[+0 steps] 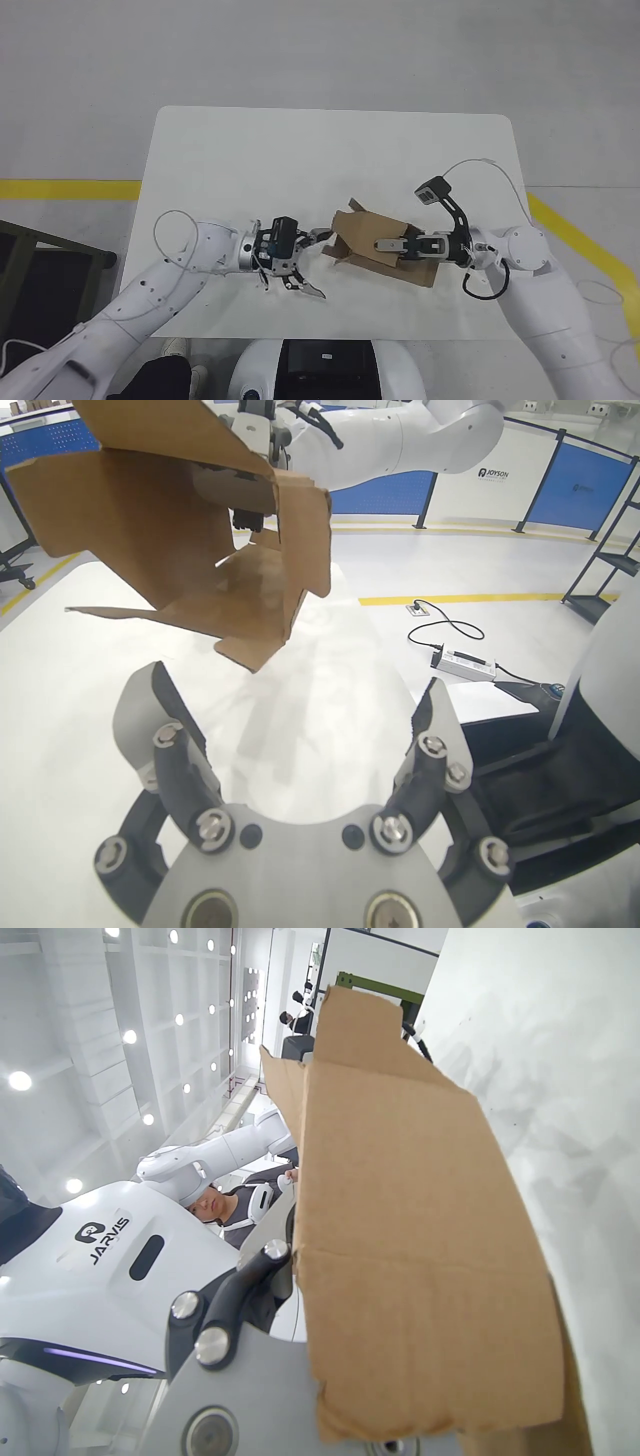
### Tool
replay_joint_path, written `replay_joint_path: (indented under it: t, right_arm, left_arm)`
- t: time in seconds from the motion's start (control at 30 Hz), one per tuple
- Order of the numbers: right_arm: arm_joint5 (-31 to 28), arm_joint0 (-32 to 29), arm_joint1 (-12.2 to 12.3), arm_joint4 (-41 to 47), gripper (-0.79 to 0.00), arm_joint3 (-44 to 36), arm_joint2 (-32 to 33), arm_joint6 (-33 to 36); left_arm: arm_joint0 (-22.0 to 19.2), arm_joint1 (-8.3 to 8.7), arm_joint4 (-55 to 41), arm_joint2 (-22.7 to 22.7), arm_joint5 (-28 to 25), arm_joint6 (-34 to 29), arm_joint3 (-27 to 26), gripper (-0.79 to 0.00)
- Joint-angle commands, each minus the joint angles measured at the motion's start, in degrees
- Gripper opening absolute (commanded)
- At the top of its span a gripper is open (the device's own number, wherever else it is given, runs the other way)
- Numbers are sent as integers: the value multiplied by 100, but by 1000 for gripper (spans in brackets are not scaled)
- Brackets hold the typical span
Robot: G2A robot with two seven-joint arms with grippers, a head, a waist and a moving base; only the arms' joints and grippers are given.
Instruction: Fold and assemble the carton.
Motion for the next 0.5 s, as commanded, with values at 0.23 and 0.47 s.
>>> replay_joint_path:
  t: [0.23,0.47]
  right_arm:
    - [20,9,-7,10,-785,-6,-96,14]
    - [22,4,-8,19,-785,-26,-148,34]
  left_arm:
    - [-90,-61,126,138,0,331,-30,0]
    - [-139,-100,204,160,0,468,19,0]
